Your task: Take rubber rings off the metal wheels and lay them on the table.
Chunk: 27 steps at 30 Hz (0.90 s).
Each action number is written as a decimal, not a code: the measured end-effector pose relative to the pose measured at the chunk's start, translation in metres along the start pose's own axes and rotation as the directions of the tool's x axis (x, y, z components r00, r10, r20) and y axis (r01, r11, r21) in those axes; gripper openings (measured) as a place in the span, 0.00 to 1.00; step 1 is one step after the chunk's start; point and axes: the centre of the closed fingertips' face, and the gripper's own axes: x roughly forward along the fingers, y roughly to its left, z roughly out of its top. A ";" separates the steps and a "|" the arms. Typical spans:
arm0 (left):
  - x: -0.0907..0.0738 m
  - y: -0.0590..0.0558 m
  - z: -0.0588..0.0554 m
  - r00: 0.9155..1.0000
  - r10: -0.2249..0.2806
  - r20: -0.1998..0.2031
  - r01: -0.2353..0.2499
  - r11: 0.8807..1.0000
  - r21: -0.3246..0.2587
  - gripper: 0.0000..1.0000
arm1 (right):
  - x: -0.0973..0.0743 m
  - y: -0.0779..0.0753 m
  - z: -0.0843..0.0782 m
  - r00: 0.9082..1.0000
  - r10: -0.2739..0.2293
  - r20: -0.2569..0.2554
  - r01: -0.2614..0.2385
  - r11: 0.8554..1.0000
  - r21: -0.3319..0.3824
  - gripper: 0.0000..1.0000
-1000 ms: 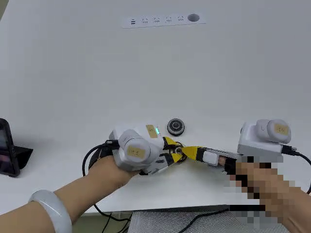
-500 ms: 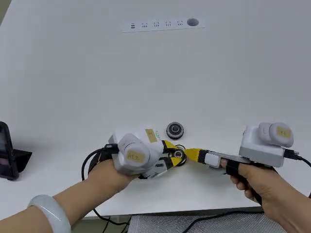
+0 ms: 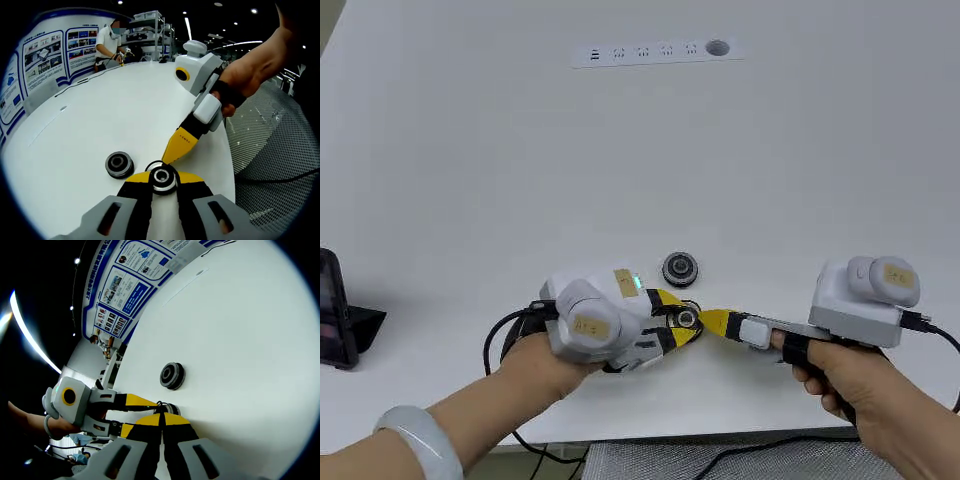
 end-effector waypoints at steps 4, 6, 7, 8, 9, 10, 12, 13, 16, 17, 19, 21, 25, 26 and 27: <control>-0.003 0.003 0.002 1.000 0.014 0.016 -0.014 1.000 0.008 0.21 | 0.000 0.000 0.000 1.000 0.000 -0.001 0.000 1.000 0.000 0.02; -0.004 0.002 0.004 1.000 0.015 0.026 -0.015 1.000 0.005 0.22 | 0.000 0.001 0.000 1.000 0.002 -0.002 -0.002 1.000 0.001 0.02; -0.005 0.003 0.005 0.999 0.020 0.032 -0.021 1.000 0.009 0.23 | 0.001 0.001 0.000 1.000 0.002 -0.003 -0.002 1.000 -0.002 0.02; -0.005 0.004 0.005 0.999 0.025 0.035 -0.025 1.000 0.010 0.26 | 0.000 0.001 0.000 1.000 0.003 -0.003 -0.003 1.000 -0.002 0.02; -0.005 0.004 0.005 0.999 0.027 0.035 -0.027 1.000 0.008 0.28 | 0.000 0.001 0.000 1.000 0.006 -0.003 -0.006 1.000 0.000 0.02; -0.006 0.004 0.004 0.999 0.031 0.032 -0.031 0.999 0.006 0.30 | 0.000 0.002 0.000 1.000 0.007 -0.003 -0.007 1.000 -0.002 0.02; -0.006 0.004 0.003 0.999 0.033 0.033 -0.033 0.999 0.001 0.35 | 0.000 0.003 0.000 1.000 0.010 -0.003 -0.010 1.000 -0.002 0.02; -0.006 0.004 0.002 0.999 0.035 0.032 -0.035 0.999 0.000 0.37 | 0.000 0.004 0.000 1.000 0.013 -0.002 -0.013 1.000 -0.001 0.02; -0.007 0.006 -0.003 0.999 0.043 0.026 -0.042 0.999 -0.011 0.43 | -0.001 0.005 0.000 1.000 0.016 -0.003 -0.016 1.000 -0.003 0.02; -0.007 0.006 -0.005 0.999 0.048 0.020 -0.048 0.999 -0.013 0.44 | -0.001 0.006 -0.001 1.000 0.019 -0.003 -0.019 1.000 -0.001 0.02; -0.008 0.006 -0.008 0.999 0.048 0.020 -0.047 0.999 -0.021 0.45 | -0.001 0.006 -0.001 1.000 0.020 -0.001 -0.020 1.000 0.000 0.02; -0.009 0.006 -0.011 0.999 0.051 0.016 -0.051 0.998 -0.023 0.44 | -0.002 0.008 -0.001 1.000 0.028 0.001 -0.028 1.000 0.004 0.02; -0.012 0.008 -0.016 0.998 0.062 0.024 -0.061 0.997 -0.044 0.49 | -0.005 0.014 -0.001 0.999 0.051 0.016 -0.051 0.998 0.021 0.02; -0.013 0.008 -0.016 0.997 0.066 0.029 -0.064 0.997 -0.051 0.52 | -0.006 0.015 -0.001 0.998 0.054 0.020 -0.055 0.998 0.024 0.02; -0.014 0.008 -0.017 0.997 0.068 0.025 -0.066 0.996 -0.054 0.53 | -0.007 0.016 -0.001 0.998 0.057 0.023 -0.057 0.998 0.025 0.02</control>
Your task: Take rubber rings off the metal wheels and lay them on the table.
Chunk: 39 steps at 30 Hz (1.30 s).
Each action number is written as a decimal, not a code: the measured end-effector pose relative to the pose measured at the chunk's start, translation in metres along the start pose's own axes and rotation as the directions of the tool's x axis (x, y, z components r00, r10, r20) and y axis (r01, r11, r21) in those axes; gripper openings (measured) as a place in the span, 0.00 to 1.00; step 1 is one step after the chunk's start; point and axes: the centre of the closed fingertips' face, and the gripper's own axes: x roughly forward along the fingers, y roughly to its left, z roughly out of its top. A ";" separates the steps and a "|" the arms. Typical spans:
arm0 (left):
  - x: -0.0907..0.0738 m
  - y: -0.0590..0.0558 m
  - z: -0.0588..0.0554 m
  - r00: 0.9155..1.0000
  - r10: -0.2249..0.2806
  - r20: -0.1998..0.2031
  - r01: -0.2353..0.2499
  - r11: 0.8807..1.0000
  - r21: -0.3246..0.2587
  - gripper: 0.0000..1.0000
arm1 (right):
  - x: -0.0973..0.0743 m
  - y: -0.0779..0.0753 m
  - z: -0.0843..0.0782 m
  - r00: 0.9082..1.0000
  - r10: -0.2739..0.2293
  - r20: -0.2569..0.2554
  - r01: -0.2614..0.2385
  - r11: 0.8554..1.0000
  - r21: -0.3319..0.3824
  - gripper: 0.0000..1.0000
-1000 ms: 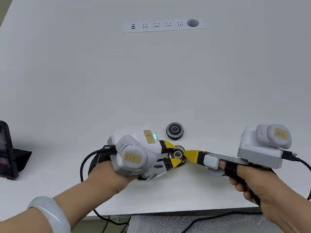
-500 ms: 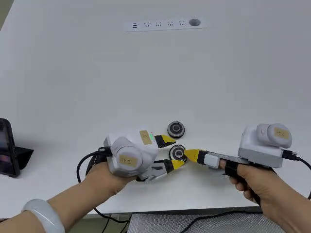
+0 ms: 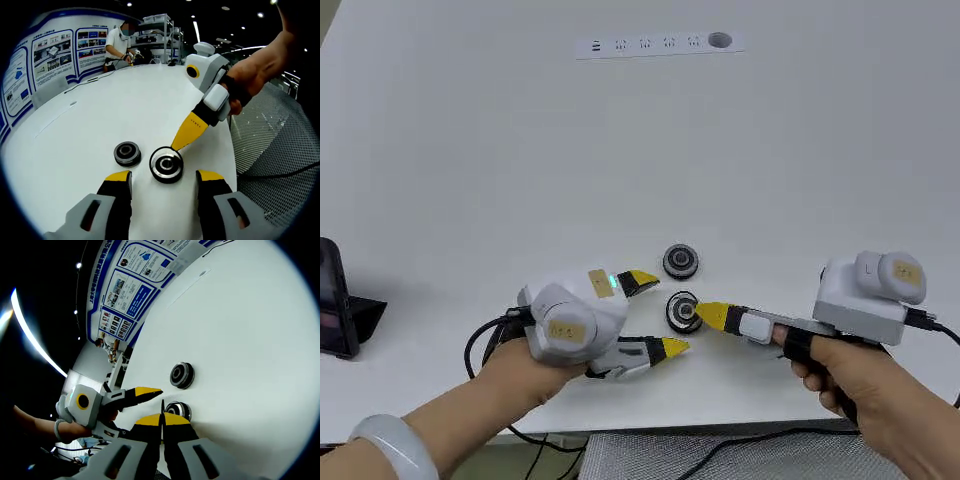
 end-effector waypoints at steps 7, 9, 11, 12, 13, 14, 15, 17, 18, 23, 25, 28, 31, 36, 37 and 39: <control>-0.005 0.004 -0.003 1.000 0.006 0.013 -0.006 1.000 -0.022 0.57 | -0.012 0.001 0.006 0.999 0.010 0.033 -0.011 1.000 0.017 0.02; -0.006 0.005 -0.002 1.000 0.013 0.023 -0.013 1.000 -0.025 0.58 | -0.016 -0.001 0.009 0.999 0.006 0.047 -0.007 1.000 0.022 0.02; -0.008 0.007 -0.003 0.999 0.017 0.029 -0.016 0.999 -0.038 0.59 | -0.021 -0.004 0.012 0.998 -0.001 0.057 0.000 1.000 0.025 0.02; -0.008 0.007 -0.002 0.999 0.020 0.032 -0.019 0.999 -0.043 0.60 | -0.023 -0.006 0.013 0.998 -0.005 0.061 0.004 1.000 0.026 0.02; -0.009 0.008 -0.002 0.999 0.024 0.033 -0.023 0.999 -0.046 0.61 | -0.026 -0.009 0.015 0.998 -0.012 0.067 0.010 1.000 0.029 0.02; -0.009 0.009 -0.002 0.999 0.025 0.036 -0.023 0.998 -0.050 0.62 | -0.028 -0.011 0.016 0.997 -0.016 0.071 0.014 0.999 0.030 0.02; -0.009 0.009 -0.002 0.999 0.028 0.035 -0.026 0.998 -0.051 0.62 | -0.030 -0.014 0.018 0.997 -0.024 0.078 0.021 0.999 0.033 0.02; -0.010 0.010 -0.003 0.999 0.030 0.034 -0.028 0.998 -0.049 0.63 | -0.034 -0.018 0.021 0.996 -0.033 0.086 0.030 0.999 0.038 0.02; -0.010 0.010 -0.003 0.999 0.031 0.035 -0.029 0.998 -0.055 0.63 | -0.037 -0.022 0.023 0.995 -0.041 0.092 0.038 0.998 0.040 0.02; -0.011 0.009 -0.003 0.999 0.032 0.035 -0.030 0.998 -0.058 0.63 | -0.043 -0.032 0.026 0.992 -0.071 0.108 0.064 0.996 0.066 0.02; -0.011 0.008 -0.003 0.999 0.031 0.034 -0.028 0.998 -0.061 0.62 | -0.044 -0.037 0.026 0.991 -0.087 0.106 0.080 0.995 0.066 0.02; -0.011 0.008 -0.003 0.999 0.031 0.035 -0.028 0.998 -0.061 0.62 | -0.044 -0.045 0.025 0.988 -0.117 0.097 0.112 0.992 0.059 0.02; -0.011 0.008 -0.003 0.999 0.030 0.031 -0.028 0.998 -0.061 0.61 | -0.045 -0.051 0.024 0.985 -0.149 0.086 0.146 0.989 0.038 0.02; -0.011 0.009 -0.003 0.999 0.033 0.029 -0.032 0.997 -0.065 0.60 | -0.044 -0.055 0.021 0.978 -0.198 0.066 0.201 0.978 -0.051 0.02; -0.011 0.010 -0.003 0.999 0.035 0.029 -0.033 0.997 -0.064 0.60 | -0.043 -0.055 0.021 0.977 -0.203 0.062 0.207 0.976 -0.065 0.02; -0.011 0.009 -0.002 0.999 0.032 0.033 -0.030 0.997 -0.064 0.59 | -0.042 -0.056 0.021 0.975 -0.216 0.056 0.221 0.969 -0.108 0.03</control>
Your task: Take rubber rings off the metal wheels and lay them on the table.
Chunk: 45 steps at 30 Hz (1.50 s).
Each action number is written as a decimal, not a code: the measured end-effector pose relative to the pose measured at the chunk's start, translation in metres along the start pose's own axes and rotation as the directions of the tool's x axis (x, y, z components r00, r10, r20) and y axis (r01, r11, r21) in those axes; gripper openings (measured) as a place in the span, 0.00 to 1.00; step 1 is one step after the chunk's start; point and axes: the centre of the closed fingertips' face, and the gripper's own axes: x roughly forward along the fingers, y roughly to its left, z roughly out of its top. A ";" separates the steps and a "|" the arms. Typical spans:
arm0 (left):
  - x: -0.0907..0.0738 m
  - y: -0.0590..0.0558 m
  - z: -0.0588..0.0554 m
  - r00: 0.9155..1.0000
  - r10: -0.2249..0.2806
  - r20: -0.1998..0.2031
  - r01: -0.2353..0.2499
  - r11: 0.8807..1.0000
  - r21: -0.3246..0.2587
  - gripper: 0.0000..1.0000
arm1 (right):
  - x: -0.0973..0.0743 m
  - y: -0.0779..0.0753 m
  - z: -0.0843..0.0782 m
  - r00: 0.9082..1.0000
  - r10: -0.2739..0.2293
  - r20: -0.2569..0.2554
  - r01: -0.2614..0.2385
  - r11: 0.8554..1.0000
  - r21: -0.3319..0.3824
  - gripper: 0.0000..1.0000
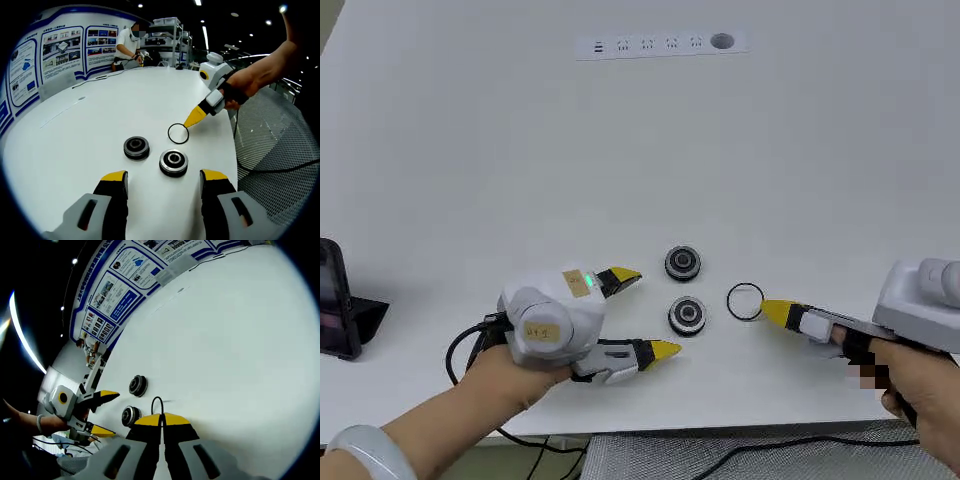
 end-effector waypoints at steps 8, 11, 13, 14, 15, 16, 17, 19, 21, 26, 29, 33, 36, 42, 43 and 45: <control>0.000 0.000 0.000 1.000 0.002 -0.005 -0.002 1.000 0.002 0.59 | 0.001 -0.004 0.001 0.999 -0.035 -0.018 0.033 0.995 -0.098 0.08; -0.001 0.001 0.000 1.000 0.003 -0.004 -0.003 1.000 0.003 0.58 | 0.000 -0.011 0.002 0.998 -0.060 -0.023 0.055 0.986 -0.159 0.11; -0.001 0.001 0.000 1.000 0.003 -0.003 -0.003 1.000 0.001 0.58 | -0.001 -0.011 0.003 0.998 -0.061 -0.020 0.057 0.984 -0.166 0.12; -0.001 0.000 0.001 1.000 0.002 0.000 -0.002 1.000 0.000 0.58 | -0.002 -0.011 0.003 0.998 -0.065 -0.016 0.061 0.984 -0.170 0.13; -0.001 0.000 0.002 1.000 0.002 0.002 -0.002 1.000 0.002 0.58 | -0.003 -0.010 0.005 0.998 -0.065 -0.009 0.062 0.984 -0.170 0.13; -0.001 -0.001 0.003 1.000 0.000 0.002 0.000 1.000 0.001 0.57 | -0.004 -0.008 0.006 0.998 -0.055 -0.003 0.054 0.986 -0.160 0.14; -0.001 -0.002 0.004 1.000 -0.002 0.005 0.002 1.000 0.002 0.57 | -0.003 -0.005 0.006 0.999 -0.041 -0.002 0.040 0.988 -0.148 0.14; 0.000 -0.003 0.006 1.000 -0.005 0.006 0.005 1.000 0.007 0.55 | -0.001 0.004 0.006 1.000 -0.004 0.003 0.005 0.992 -0.129 0.16; 0.001 -0.005 0.008 1.000 -0.007 0.010 0.007 1.000 0.007 0.54 | 0.001 0.012 0.005 1.000 0.022 0.002 -0.022 0.993 -0.116 0.16; 0.004 -0.007 0.010 1.000 -0.014 0.007 0.014 1.000 0.019 0.50 | 0.008 0.022 -0.003 0.999 0.049 -0.021 -0.051 0.992 -0.115 0.17; 0.005 -0.007 0.011 1.000 -0.018 0.006 0.018 1.000 0.017 0.46 | 0.012 0.026 -0.007 0.997 0.063 -0.036 -0.067 0.991 -0.116 0.17; 0.007 -0.009 0.014 1.000 -0.027 0.008 0.027 0.999 0.024 0.38 | 0.017 0.030 -0.012 0.996 0.075 -0.052 -0.080 0.990 -0.116 0.17; 0.010 -0.011 0.015 0.999 -0.032 0.003 0.032 0.999 0.033 0.35 | 0.018 0.033 -0.015 0.995 0.084 -0.061 -0.091 0.989 -0.113 0.17; 0.015 -0.014 0.016 0.999 -0.040 -0.007 0.040 0.998 0.044 0.30 | 0.022 0.036 -0.018 0.992 0.103 -0.066 -0.109 0.990 -0.094 0.17; 0.016 -0.014 0.016 0.999 -0.041 -0.009 0.042 0.998 0.047 0.28 | 0.023 0.037 -0.018 0.992 0.106 -0.065 -0.112 0.990 -0.090 0.17; 0.018 -0.015 0.016 0.999 -0.048 -0.016 0.048 0.998 0.048 0.26 | 0.024 0.038 -0.019 0.992 0.111 -0.067 -0.116 0.990 -0.082 0.17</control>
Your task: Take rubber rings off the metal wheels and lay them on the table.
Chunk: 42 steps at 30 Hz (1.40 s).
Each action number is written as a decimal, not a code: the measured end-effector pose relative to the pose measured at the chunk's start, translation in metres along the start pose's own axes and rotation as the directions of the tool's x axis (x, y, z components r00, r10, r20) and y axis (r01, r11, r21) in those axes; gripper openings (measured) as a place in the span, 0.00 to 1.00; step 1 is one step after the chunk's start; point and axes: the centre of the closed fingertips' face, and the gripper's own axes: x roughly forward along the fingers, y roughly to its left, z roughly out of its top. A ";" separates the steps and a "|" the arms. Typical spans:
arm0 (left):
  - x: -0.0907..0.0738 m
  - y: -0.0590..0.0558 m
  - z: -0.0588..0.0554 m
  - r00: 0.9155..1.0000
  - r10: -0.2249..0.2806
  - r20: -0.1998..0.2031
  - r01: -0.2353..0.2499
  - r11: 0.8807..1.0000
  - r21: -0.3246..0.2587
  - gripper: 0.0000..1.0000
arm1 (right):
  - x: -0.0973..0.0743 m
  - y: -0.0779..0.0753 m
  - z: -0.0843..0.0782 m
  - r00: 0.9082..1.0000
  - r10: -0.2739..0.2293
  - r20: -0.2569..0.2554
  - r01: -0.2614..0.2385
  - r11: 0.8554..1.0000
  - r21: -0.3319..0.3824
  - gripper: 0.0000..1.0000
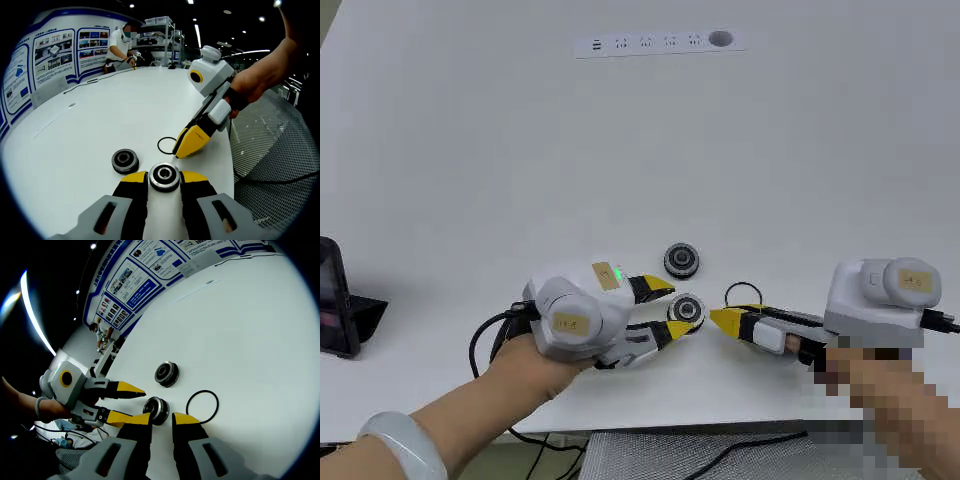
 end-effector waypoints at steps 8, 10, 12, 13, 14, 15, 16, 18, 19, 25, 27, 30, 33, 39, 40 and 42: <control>0.005 0.000 -0.001 1.000 -0.003 -0.018 0.004 1.000 0.015 0.22 | 0.006 0.004 0.000 1.000 0.020 0.001 -0.020 0.999 0.035 0.17; 0.007 0.000 -0.001 1.000 -0.009 -0.021 0.009 1.000 0.014 0.21 | 0.007 0.004 -0.001 1.000 0.021 -0.002 -0.021 0.999 0.036 0.17; 0.008 -0.001 -0.001 1.000 -0.009 -0.026 0.010 1.000 0.022 0.20 | 0.008 0.003 -0.002 1.000 0.025 -0.004 -0.024 0.999 0.039 0.17; 0.008 -0.001 -0.001 1.000 -0.012 -0.027 0.013 1.000 0.022 0.19 | 0.009 0.003 -0.002 1.000 0.024 -0.003 -0.024 0.999 0.040 0.18; 0.008 -0.002 -0.001 0.999 -0.014 -0.031 0.015 1.000 0.026 0.18 | 0.009 0.003 -0.002 1.000 0.025 -0.004 -0.024 0.999 0.043 0.18; 0.009 -0.002 -0.001 0.999 -0.016 -0.032 0.017 0.999 0.027 0.18 | 0.009 0.003 -0.001 1.000 0.024 -0.003 -0.024 0.999 0.045 0.18; 0.009 -0.002 -0.002 0.999 -0.019 -0.036 0.020 0.999 0.027 0.18 | 0.009 0.003 -0.001 1.000 0.024 -0.003 -0.024 0.999 0.048 0.18; 0.009 -0.003 -0.002 0.999 -0.021 -0.039 0.022 0.999 0.032 0.17 | 0.010 0.002 -0.002 1.000 0.025 -0.004 -0.025 0.998 0.050 0.18; 0.009 -0.003 -0.002 0.999 -0.022 -0.039 0.023 0.999 0.034 0.17 | 0.010 0.003 -0.002 1.000 0.025 -0.005 -0.025 0.998 0.051 0.18; 0.009 -0.002 -0.003 0.999 -0.023 -0.044 0.025 0.999 0.037 0.14 | 0.012 0.003 -0.003 0.999 0.032 -0.008 -0.031 0.997 0.068 0.18; 0.009 -0.001 -0.004 0.999 -0.024 -0.045 0.026 0.999 0.040 0.14 | 0.013 0.002 -0.003 0.999 0.032 -0.009 -0.032 0.997 0.072 0.19; 0.010 -0.001 -0.004 0.999 -0.022 -0.045 0.024 0.999 0.040 0.14 | 0.015 0.002 -0.004 0.999 0.042 -0.007 -0.041 0.995 0.089 0.19; 0.010 -0.001 -0.004 0.999 -0.022 -0.044 0.023 0.999 0.041 0.14 | 0.016 0.005 -0.005 0.998 0.055 -0.006 -0.054 0.992 0.111 0.20; 0.010 -0.001 -0.004 0.999 -0.020 -0.042 0.021 0.999 0.038 0.14 | 0.020 0.007 -0.007 0.996 0.086 -0.003 -0.084 0.981 0.173 0.21; 0.011 -0.001 -0.005 0.999 -0.019 -0.041 0.021 0.999 0.037 0.14 | 0.020 0.006 -0.006 0.996 0.085 0.002 -0.084 0.980 0.180 0.21; 0.011 0.000 -0.005 0.999 -0.019 -0.041 0.021 0.999 0.038 0.14 | 0.020 0.006 -0.005 0.995 0.100 0.004 -0.099 0.971 0.216 0.22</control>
